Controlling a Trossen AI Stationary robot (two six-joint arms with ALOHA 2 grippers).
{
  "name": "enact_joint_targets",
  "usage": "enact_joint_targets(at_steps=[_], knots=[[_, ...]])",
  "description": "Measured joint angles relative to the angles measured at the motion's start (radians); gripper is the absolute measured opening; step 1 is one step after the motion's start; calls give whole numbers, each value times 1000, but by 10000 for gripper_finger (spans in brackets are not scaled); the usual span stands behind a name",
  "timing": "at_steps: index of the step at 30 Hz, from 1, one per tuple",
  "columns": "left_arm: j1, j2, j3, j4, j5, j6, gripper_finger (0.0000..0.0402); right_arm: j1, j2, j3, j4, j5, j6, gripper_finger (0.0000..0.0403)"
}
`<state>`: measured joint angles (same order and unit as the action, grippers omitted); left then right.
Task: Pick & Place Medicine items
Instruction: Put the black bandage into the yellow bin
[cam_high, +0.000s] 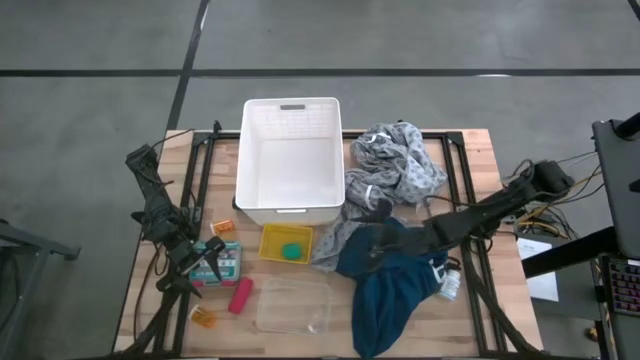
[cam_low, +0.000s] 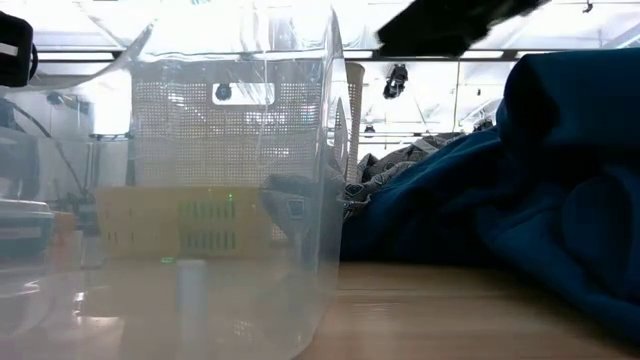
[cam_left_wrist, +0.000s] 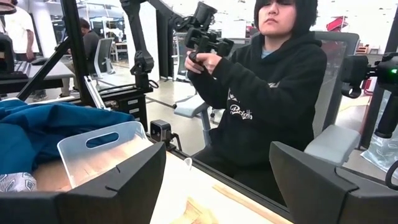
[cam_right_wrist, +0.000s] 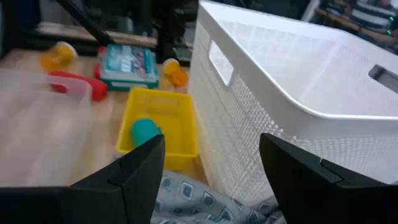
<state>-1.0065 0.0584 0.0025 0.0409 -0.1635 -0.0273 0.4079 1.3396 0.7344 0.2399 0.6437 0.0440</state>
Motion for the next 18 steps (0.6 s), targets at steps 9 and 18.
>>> enact_joint_targets(at_steps=[9, 18], knots=[[0, 6, 0, 0, 0, 0, 292, 27, -214, -156, 31, -50, 13, 236], [0, 9, 0, 0, 0, 0, 292, 32, -355, -265, 32, -53, -1, 216]])
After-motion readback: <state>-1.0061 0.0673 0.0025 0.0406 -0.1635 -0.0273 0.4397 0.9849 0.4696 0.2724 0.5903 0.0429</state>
